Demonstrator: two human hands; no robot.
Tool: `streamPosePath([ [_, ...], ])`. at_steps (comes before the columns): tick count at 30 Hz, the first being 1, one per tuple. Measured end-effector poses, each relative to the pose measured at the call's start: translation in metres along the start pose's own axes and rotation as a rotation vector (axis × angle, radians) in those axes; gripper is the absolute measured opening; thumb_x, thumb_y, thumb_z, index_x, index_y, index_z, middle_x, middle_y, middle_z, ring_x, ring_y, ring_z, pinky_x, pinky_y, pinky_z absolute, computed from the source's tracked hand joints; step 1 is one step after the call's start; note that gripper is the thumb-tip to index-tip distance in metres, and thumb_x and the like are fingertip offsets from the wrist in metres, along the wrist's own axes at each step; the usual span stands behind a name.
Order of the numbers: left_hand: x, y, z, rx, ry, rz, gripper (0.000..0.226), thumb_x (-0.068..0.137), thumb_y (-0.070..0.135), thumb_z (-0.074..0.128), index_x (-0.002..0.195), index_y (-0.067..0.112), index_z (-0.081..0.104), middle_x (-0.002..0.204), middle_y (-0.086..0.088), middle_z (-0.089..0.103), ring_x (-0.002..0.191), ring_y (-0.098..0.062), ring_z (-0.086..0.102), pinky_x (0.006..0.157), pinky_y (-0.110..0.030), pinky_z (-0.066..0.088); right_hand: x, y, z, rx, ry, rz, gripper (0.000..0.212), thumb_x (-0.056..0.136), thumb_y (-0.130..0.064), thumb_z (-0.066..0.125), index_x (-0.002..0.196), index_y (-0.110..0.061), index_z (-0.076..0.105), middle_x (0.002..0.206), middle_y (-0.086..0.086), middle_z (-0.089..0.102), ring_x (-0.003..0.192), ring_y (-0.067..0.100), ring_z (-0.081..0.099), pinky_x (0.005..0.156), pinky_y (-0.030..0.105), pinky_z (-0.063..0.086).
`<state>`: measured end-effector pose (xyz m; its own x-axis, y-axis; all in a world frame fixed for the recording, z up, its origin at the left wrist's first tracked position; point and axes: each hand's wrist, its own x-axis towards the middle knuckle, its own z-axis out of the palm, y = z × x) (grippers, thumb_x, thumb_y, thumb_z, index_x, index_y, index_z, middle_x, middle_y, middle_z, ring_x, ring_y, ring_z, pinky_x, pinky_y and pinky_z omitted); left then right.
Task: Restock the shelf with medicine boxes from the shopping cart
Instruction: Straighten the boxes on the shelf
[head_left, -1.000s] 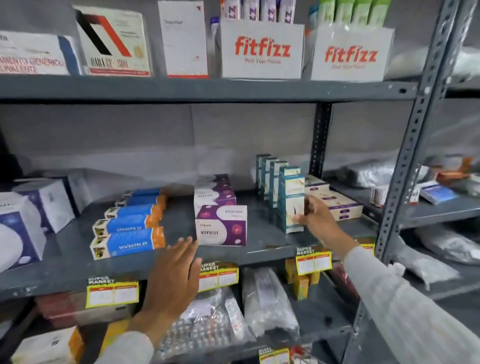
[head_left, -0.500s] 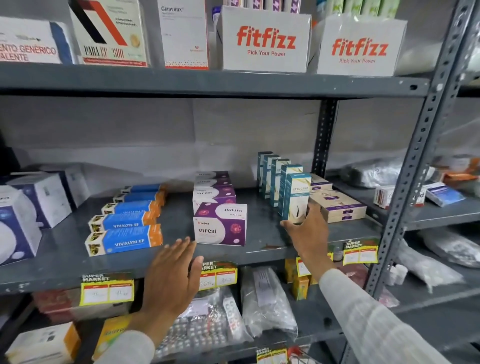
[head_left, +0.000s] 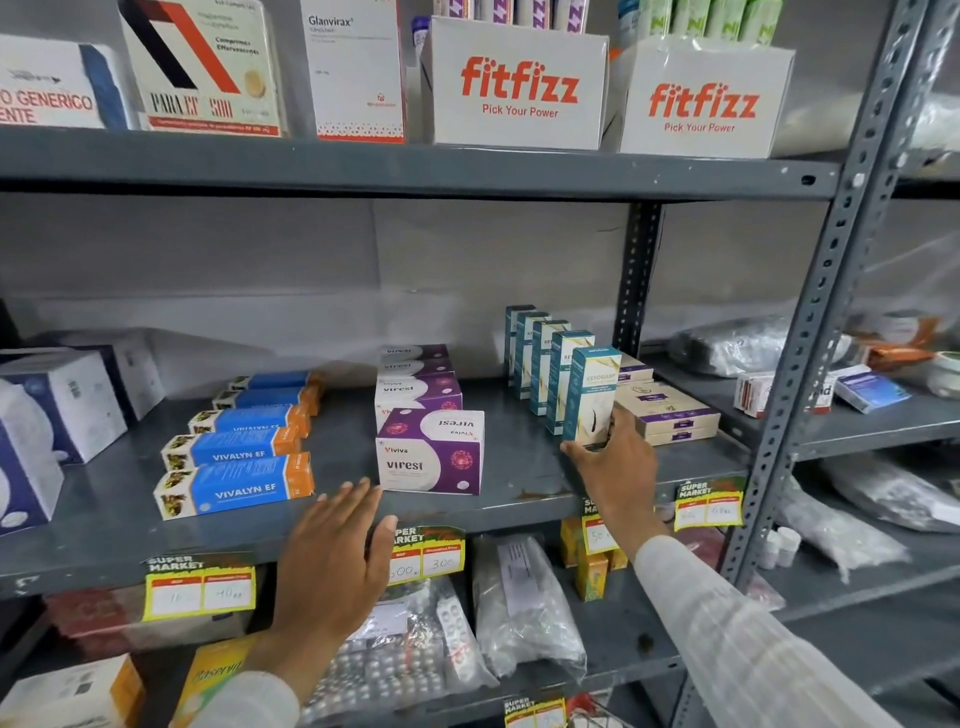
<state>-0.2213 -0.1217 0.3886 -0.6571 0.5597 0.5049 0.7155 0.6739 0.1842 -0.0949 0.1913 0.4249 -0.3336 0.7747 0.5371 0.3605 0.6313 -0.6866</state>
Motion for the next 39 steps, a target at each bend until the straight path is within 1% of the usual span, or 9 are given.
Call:
streamPosePath([
  [5, -0.001, 0.000, 0.003, 0.001, 0.003, 0.005, 0.063, 0.102, 0.054, 0.027, 0.143, 0.016, 0.058, 0.148, -0.003, 0.058, 0.142, -0.020, 0.050, 0.122, -0.041, 0.032, -0.009, -0.005, -0.005, 0.107, -0.003, 0.021, 0.077, 0.078, -0.036, 0.085, 0.140, -0.023, 0.041, 0.136, 0.001, 0.059, 0.126, 0.022, 0.056, 0.099, 0.039, 0.049],
  [9, 0.000, -0.001, 0.002, 0.012, -0.001, 0.011, 0.063, 0.104, 0.054, 0.026, 0.143, 0.017, 0.057, 0.149, -0.003, 0.057, 0.143, -0.018, 0.048, 0.122, -0.039, 0.030, -0.040, -0.024, -0.004, 0.171, 0.218, -0.192, 0.048, 0.092, -0.031, 0.066, 0.135, -0.022, 0.045, 0.128, -0.001, 0.051, 0.118, 0.011, 0.049, 0.095, 0.036, 0.053],
  [11, 0.000, -0.001, 0.000, 0.016, -0.006, 0.013, 0.063, 0.104, 0.055, 0.026, 0.144, 0.017, 0.056, 0.150, -0.002, 0.056, 0.144, -0.018, 0.047, 0.123, -0.038, 0.028, -0.053, -0.043, 0.005, 0.226, 0.091, -0.290, 0.046, 0.092, -0.042, 0.065, 0.131, -0.026, 0.050, 0.125, -0.008, 0.052, 0.114, 0.005, 0.051, 0.093, 0.032, 0.054],
  [14, -0.003, -0.005, -0.005, 0.043, -0.009, 0.006, 0.064, 0.104, 0.056, 0.027, 0.144, 0.015, 0.056, 0.149, -0.004, 0.057, 0.143, -0.019, 0.048, 0.122, -0.038, 0.028, -0.059, -0.067, 0.020, 0.315, -0.319, -0.281, 0.070, 0.079, -0.063, 0.071, 0.139, -0.035, 0.047, 0.134, -0.016, 0.049, 0.122, 0.002, 0.049, 0.098, 0.027, 0.049],
  [18, -0.010, -0.023, -0.013, 0.071, -0.008, -0.016, 0.065, 0.103, 0.056, 0.026, 0.143, 0.015, 0.057, 0.148, -0.004, 0.058, 0.142, -0.020, 0.050, 0.120, -0.036, 0.030, -0.054, -0.075, 0.038, 0.378, -0.477, -0.279, 0.064, 0.084, -0.047, 0.076, 0.142, -0.032, 0.052, 0.136, -0.011, 0.056, 0.125, 0.011, 0.057, 0.101, 0.037, 0.056],
  [24, -0.012, -0.034, -0.017, 0.080, -0.013, -0.007, 0.063, 0.102, 0.056, 0.029, 0.141, 0.016, 0.060, 0.147, -0.003, 0.059, 0.139, -0.020, 0.053, 0.119, -0.035, 0.029, -0.042, -0.086, 0.057, 0.406, -0.521, -0.230, 0.055, 0.093, -0.020, 0.072, 0.144, -0.030, 0.052, 0.130, -0.003, 0.065, 0.102, 0.016, 0.071, 0.087, 0.039, 0.062],
  [27, -0.012, -0.034, -0.016, 0.071, -0.006, -0.009, 0.063, 0.102, 0.056, 0.029, 0.141, 0.017, 0.060, 0.147, -0.003, 0.060, 0.139, -0.020, 0.053, 0.119, -0.036, 0.030, -0.042, -0.087, 0.061, 0.378, -0.526, -0.221, 0.055, 0.095, -0.021, 0.070, 0.145, -0.030, 0.049, 0.129, 0.001, 0.066, 0.100, 0.020, 0.072, 0.086, 0.039, 0.063],
  [31, -0.011, -0.035, -0.014, 0.057, 0.005, -0.019, 0.061, 0.103, 0.056, 0.032, 0.141, 0.017, 0.060, 0.147, -0.003, 0.059, 0.140, -0.020, 0.052, 0.119, -0.035, 0.029, -0.046, -0.090, 0.063, 0.264, -0.471, -0.265, 0.056, 0.096, -0.029, 0.067, 0.148, -0.030, 0.046, 0.126, -0.001, 0.065, 0.106, 0.015, 0.065, 0.093, 0.032, 0.060],
  [39, -0.011, -0.036, -0.012, 0.061, 0.018, -0.013, 0.060, 0.102, 0.056, 0.034, 0.140, 0.017, 0.060, 0.146, -0.003, 0.060, 0.139, -0.020, 0.053, 0.118, -0.035, 0.031, -0.050, -0.093, 0.057, 0.212, -0.450, -0.285, 0.058, 0.097, -0.032, 0.066, 0.149, -0.030, 0.043, 0.126, 0.003, 0.068, 0.103, 0.013, 0.063, 0.095, 0.035, 0.059],
])
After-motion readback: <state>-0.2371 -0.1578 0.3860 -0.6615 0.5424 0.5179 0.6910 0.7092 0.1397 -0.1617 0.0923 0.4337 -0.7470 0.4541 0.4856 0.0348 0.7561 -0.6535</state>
